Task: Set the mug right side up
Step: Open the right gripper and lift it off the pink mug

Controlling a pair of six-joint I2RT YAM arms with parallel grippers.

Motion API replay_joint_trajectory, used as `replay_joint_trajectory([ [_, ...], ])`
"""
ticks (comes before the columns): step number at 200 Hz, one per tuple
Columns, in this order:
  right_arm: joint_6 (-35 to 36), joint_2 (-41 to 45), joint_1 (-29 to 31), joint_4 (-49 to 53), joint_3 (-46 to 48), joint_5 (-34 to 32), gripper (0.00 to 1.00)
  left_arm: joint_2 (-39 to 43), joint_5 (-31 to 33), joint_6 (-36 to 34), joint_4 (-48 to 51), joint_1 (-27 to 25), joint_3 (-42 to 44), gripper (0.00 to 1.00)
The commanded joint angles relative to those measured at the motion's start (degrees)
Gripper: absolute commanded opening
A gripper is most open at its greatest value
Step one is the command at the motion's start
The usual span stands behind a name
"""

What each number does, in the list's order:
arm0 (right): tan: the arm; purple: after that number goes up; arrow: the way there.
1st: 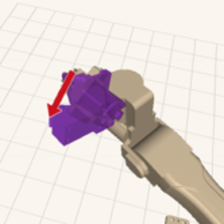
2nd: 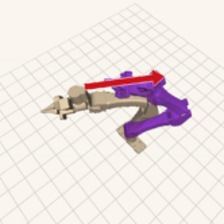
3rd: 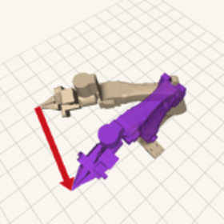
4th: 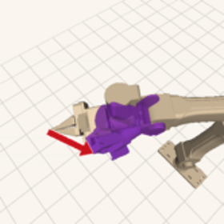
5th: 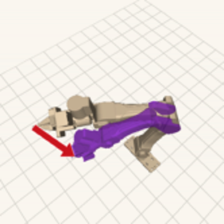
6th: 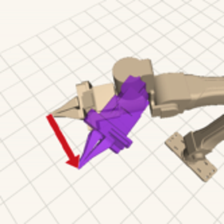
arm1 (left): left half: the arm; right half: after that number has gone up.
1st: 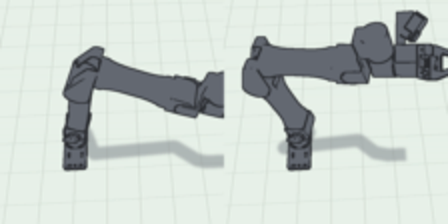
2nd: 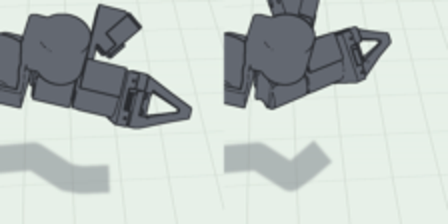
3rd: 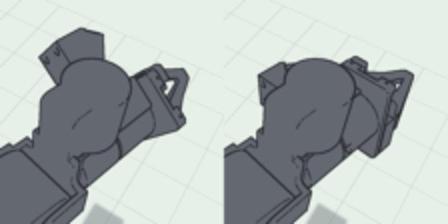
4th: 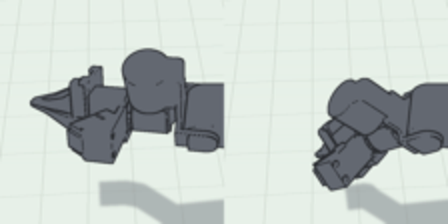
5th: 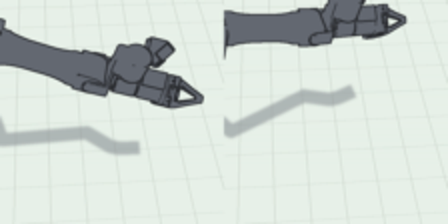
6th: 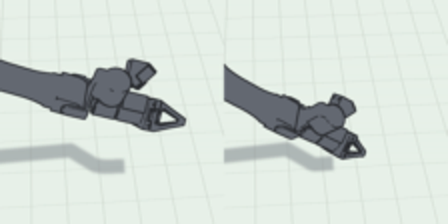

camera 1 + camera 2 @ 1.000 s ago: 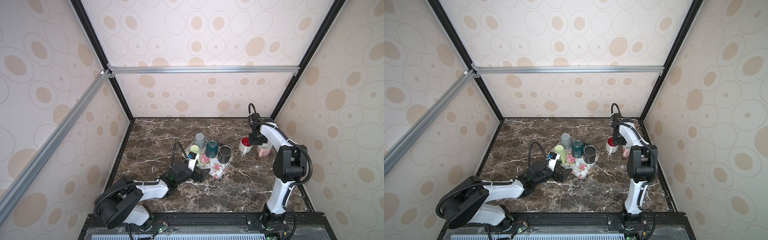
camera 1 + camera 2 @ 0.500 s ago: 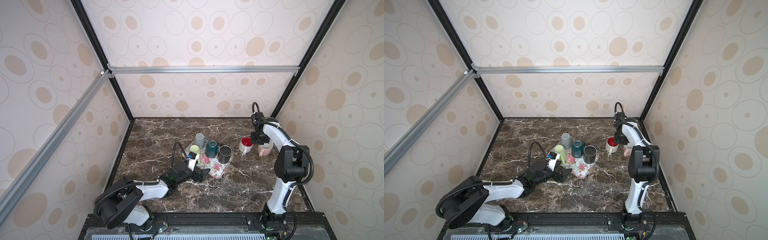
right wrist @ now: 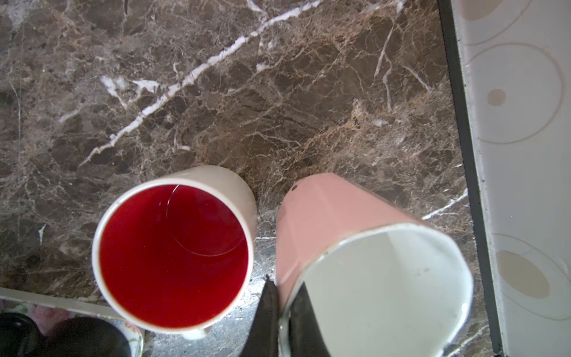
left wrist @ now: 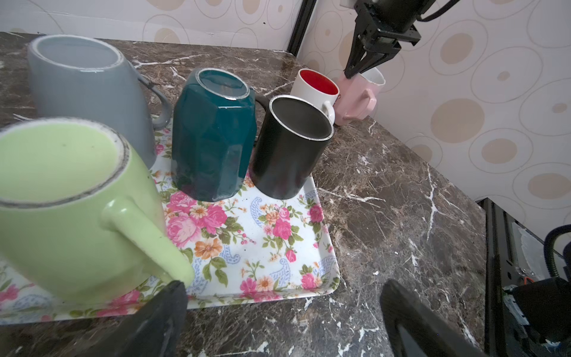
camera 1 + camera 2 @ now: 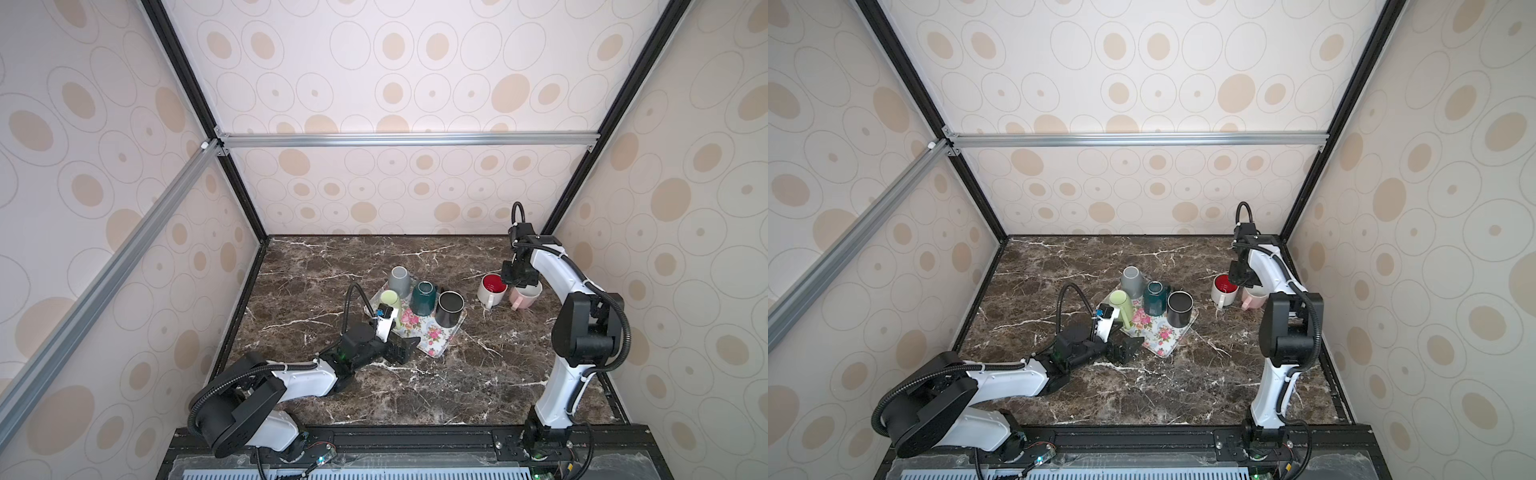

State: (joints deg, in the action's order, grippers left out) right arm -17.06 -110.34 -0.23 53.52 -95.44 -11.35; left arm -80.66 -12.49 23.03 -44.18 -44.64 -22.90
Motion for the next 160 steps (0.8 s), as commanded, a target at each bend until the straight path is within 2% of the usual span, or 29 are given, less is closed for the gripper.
replay_joint_trajectory([
  [1,-0.43,2.74,-0.58,-0.74,-0.40,-0.25,0.21,0.34,0.36,-1.40,0.33,-0.41,-1.97,0.98],
  [7,-0.43,2.53,-0.56,-0.39,-0.60,-0.52,0.37,0.39,0.59,-1.41,0.40,-0.36,-1.91,0.98],
  [10,-0.43,2.46,-0.57,-0.28,-0.67,-0.65,0.42,0.42,0.61,-1.41,0.41,-0.42,-1.82,0.98],
  [39,-0.26,2.24,-0.70,-0.31,-0.89,-0.90,0.57,0.88,1.17,-1.44,0.45,-0.36,-1.71,0.98],
  [94,-1.02,4.85,-0.74,1.00,-1.42,-1.37,0.62,1.08,1.43,-1.58,0.68,-0.36,-1.70,0.98],
  [131,-1.62,11.11,-0.41,1.68,-1.50,0.57,0.67,1.44,1.83,-0.87,0.90,-0.43,-1.63,0.98],
  [160,-2.15,18.31,-0.08,-1.19,3.94,5.65,0.68,1.69,2.07,-0.45,0.61,-0.36,-1.52,0.98],
])
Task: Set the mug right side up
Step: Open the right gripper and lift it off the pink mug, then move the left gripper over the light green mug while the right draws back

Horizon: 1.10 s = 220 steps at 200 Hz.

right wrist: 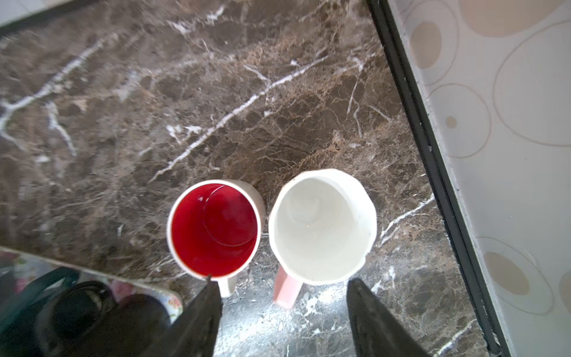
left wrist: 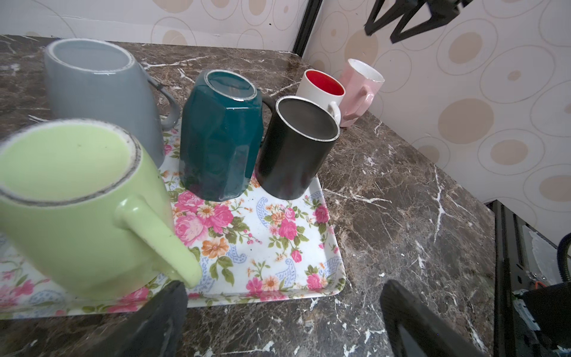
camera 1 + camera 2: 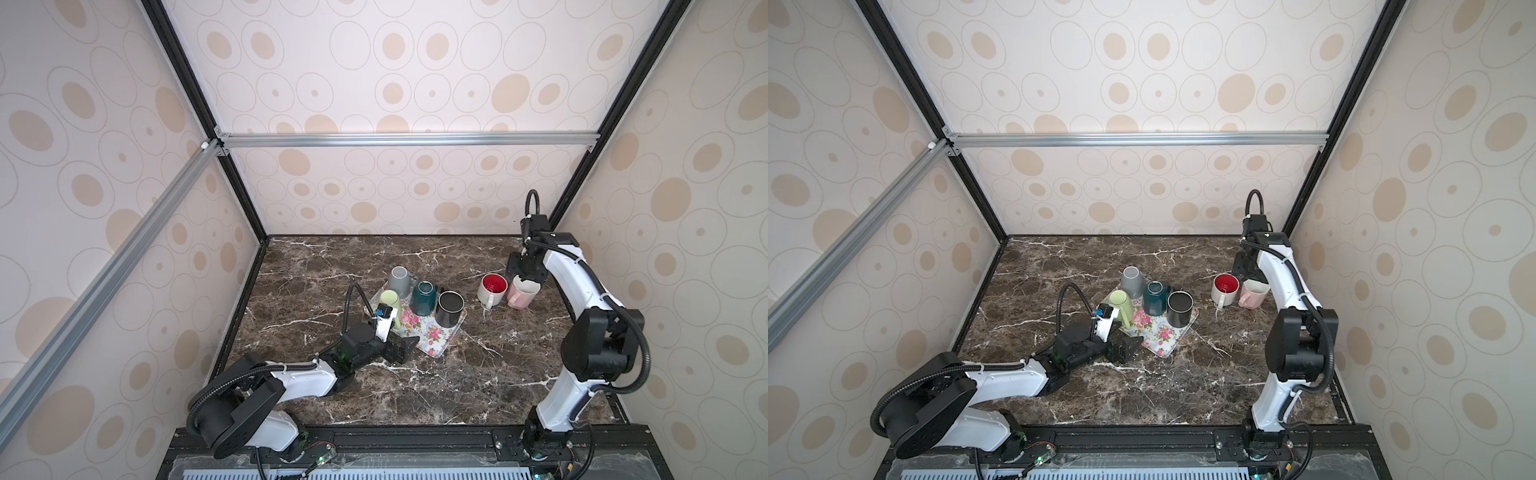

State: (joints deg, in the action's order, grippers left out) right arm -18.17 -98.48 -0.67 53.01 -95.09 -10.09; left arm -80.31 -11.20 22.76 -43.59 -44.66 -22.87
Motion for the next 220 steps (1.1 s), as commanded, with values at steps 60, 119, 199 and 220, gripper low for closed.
replay_joint_trajectory([
  [60,-3.66,18.01,2.42,-4.66,13.92,21.18,0.69,4.65,8.47,0.01,8.05,-0.42,-4.61,0.98],
  [119,-3.96,28.42,3.54,-10.28,29.18,34.20,0.73,10.91,27.08,-0.98,33.88,-0.60,-13.05,0.98],
  [199,-2.24,36.69,10.02,-12.31,38.81,33.39,0.76,10.92,25.57,10.16,45.41,-0.66,-18.39,0.98],
  [220,-3.06,38.84,12.81,-17.66,42.07,36.26,0.77,12.19,23.73,11.68,43.34,-0.81,-16.97,0.98],
])
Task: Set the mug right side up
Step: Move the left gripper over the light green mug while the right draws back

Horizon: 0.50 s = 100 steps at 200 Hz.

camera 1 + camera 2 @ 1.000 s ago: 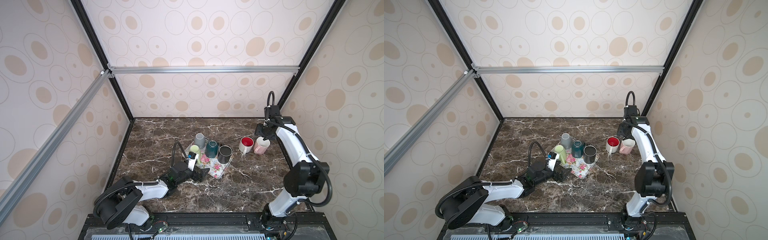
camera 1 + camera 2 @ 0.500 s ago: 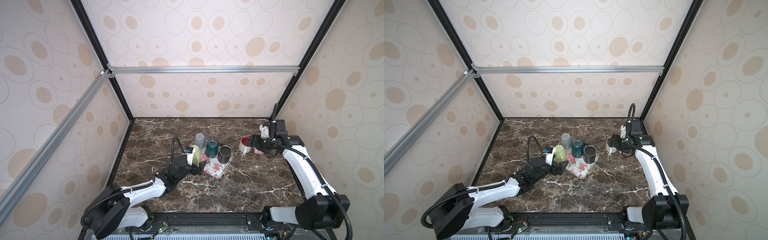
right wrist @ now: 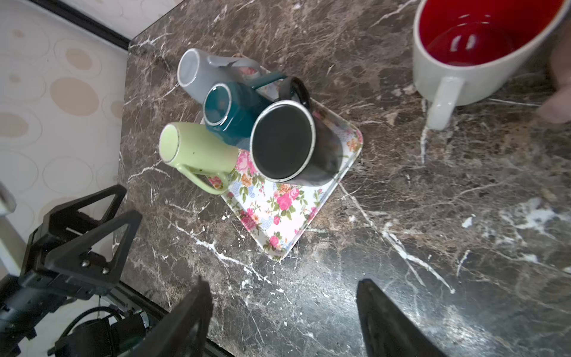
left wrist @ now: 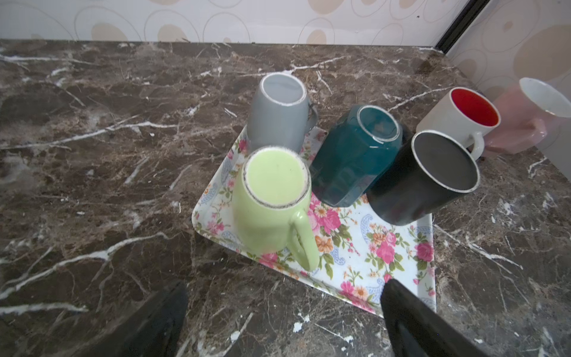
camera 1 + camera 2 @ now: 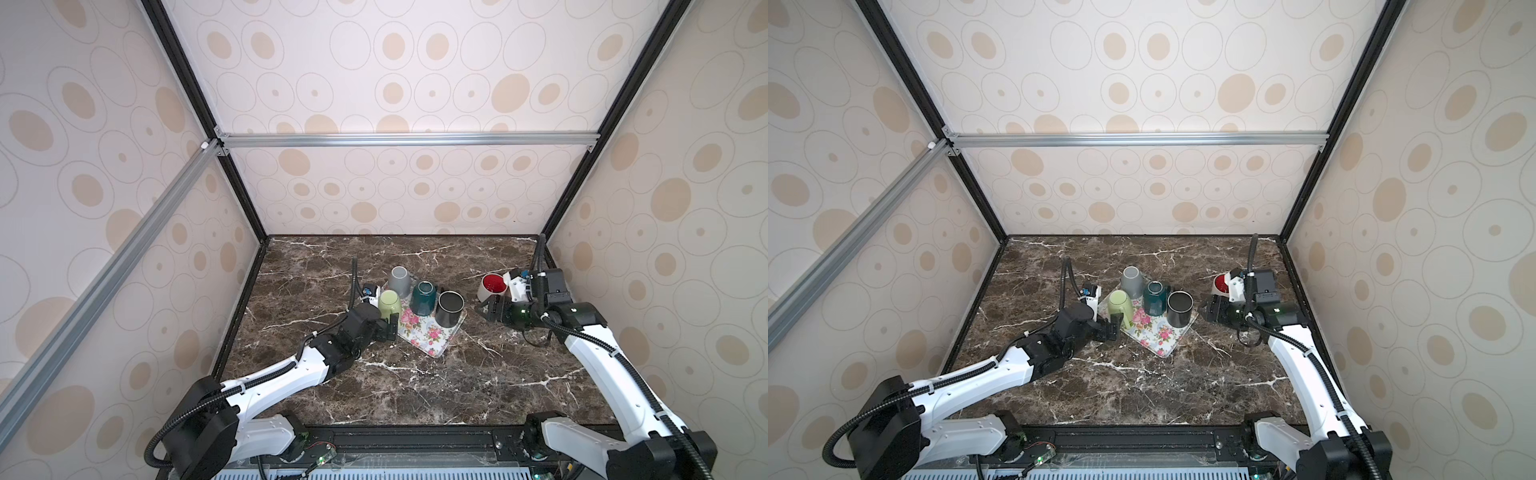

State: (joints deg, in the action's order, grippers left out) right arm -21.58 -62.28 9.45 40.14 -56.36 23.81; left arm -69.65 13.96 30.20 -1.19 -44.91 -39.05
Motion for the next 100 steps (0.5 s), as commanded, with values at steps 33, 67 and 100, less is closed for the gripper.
replay_joint_trajectory([
  [33,-3.40,5.93,5.87,-13.96,8.80,4.07,0.78,2.95,-1.43,6.93,-0.21,-0.70,1.20,0.98],
  [67,-3.57,6.56,9.23,-18.94,11.65,-0.74,0.78,1.07,-0.87,8.40,-0.92,-0.67,1.35,0.98],
  [100,-3.12,4.41,10.37,-22.30,14.66,-4.09,0.78,-1.80,-0.74,10.78,-1.38,-1.05,-0.01,0.98],
])
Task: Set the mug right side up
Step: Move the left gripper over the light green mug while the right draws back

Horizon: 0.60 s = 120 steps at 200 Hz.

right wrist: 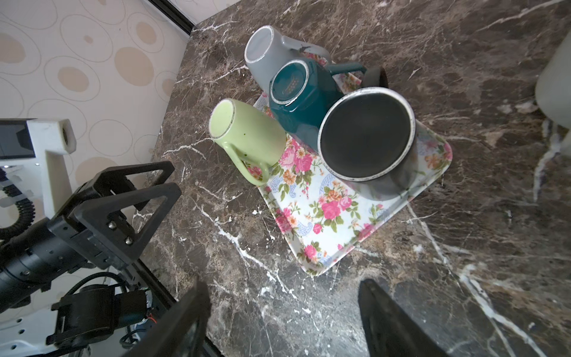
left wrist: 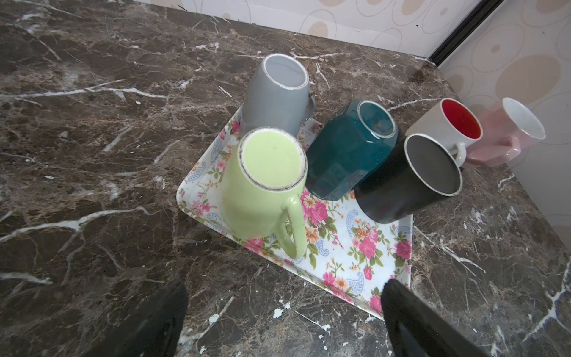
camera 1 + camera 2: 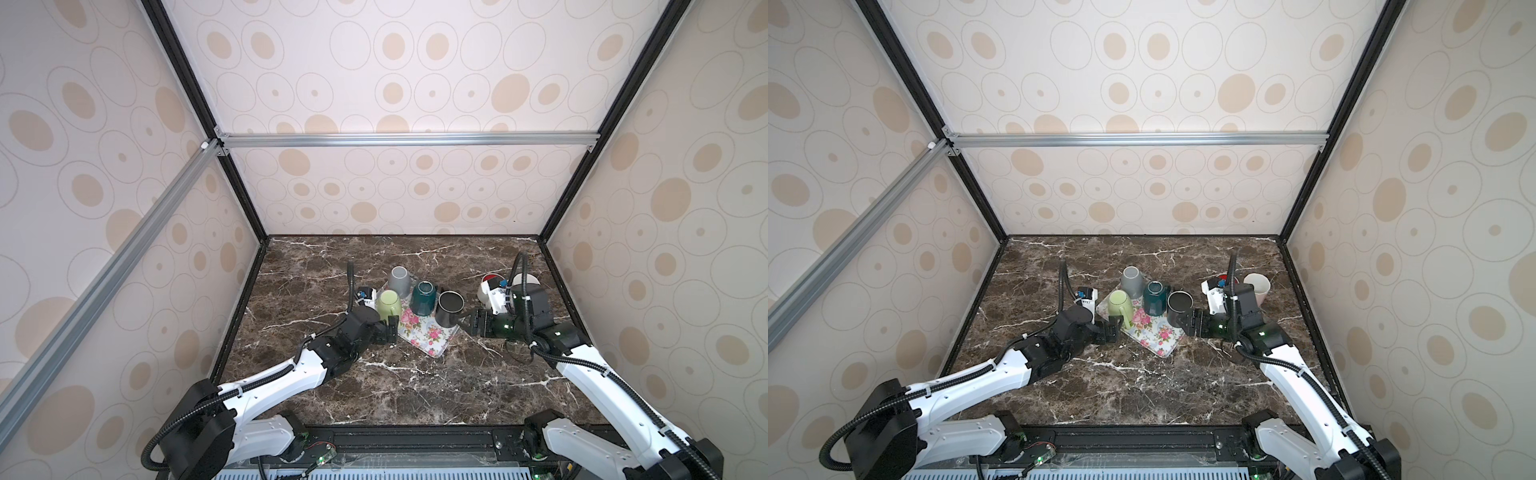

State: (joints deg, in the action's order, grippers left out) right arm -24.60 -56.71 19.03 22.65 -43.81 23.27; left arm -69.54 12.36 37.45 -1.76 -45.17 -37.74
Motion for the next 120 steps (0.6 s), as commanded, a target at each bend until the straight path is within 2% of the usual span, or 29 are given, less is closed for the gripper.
replay_joint_trajectory([
  [1,-0.15,-1.28,0.81,-4.94,2.13,-3.52,0.78,-2.05,0.84,3.60,-0.80,-0.79,-1.44,0.98],
  [63,3.15,-8.91,1.52,-9.52,0.93,-6.37,0.78,-8.21,7.70,6.01,1.80,-2.03,-6.27,0.98],
  [89,2.44,-8.69,1.46,-11.01,1.71,-6.18,0.78,-10.15,8.03,6.56,1.33,-2.16,-7.46,0.98],
  [120,2.50,-6.59,1.52,-10.20,2.56,-7.93,0.78,-13.24,6.47,6.91,0.02,-2.12,-9.58,0.90],
])
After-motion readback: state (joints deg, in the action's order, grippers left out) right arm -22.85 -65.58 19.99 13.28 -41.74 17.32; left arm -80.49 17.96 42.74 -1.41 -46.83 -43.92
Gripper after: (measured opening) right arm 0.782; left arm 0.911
